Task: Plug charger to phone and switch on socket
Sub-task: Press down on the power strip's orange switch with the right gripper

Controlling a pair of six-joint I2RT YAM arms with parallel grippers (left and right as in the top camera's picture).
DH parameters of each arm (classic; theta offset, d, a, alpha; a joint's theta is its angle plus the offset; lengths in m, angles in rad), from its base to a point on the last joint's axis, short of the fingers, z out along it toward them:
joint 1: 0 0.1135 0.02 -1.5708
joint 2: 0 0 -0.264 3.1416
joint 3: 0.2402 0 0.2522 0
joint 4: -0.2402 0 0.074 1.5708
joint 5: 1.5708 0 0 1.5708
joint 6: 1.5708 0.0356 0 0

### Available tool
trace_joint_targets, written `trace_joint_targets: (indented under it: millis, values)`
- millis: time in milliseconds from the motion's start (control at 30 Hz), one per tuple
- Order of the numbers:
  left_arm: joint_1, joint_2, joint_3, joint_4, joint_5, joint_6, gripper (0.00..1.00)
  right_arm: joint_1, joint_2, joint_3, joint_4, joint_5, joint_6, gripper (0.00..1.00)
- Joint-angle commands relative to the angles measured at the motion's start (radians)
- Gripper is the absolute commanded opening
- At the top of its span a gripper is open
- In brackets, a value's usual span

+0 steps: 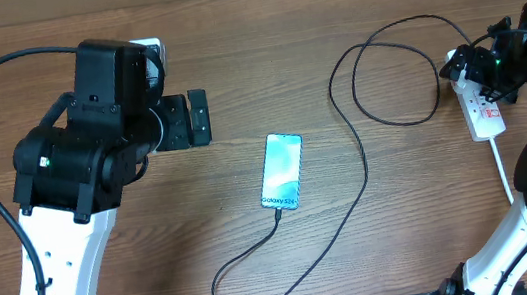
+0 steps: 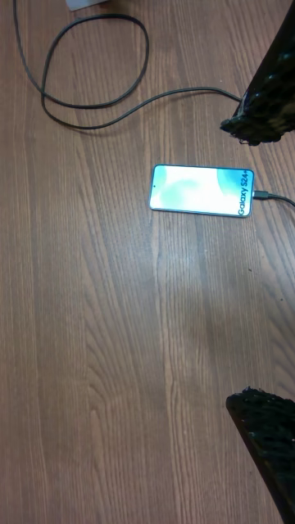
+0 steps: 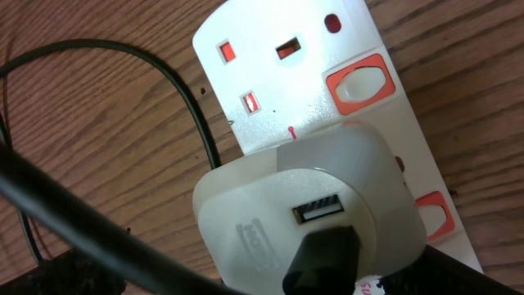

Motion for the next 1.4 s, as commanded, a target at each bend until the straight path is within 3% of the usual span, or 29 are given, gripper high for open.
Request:
trace_joint_targets:
  millis: [0,667,1367]
  values:
    - [-0.002,-0.011,0.023,0.001,-0.013,0.018,1.0,0.011,-0.001,-0.006,0.011,-0.06,-0.009,1.0]
    - [-0.001,-0.011,0.023,0.001,-0.013,0.018,1.0,0.01,-0.002,0.069,0.03,0.106,-0.005,1.0]
    - [-0.002,-0.011,0.023,0.001,-0.013,0.018,1.0,0.011,-0.001,0.031,0.047,0.109,-0.005,1.0]
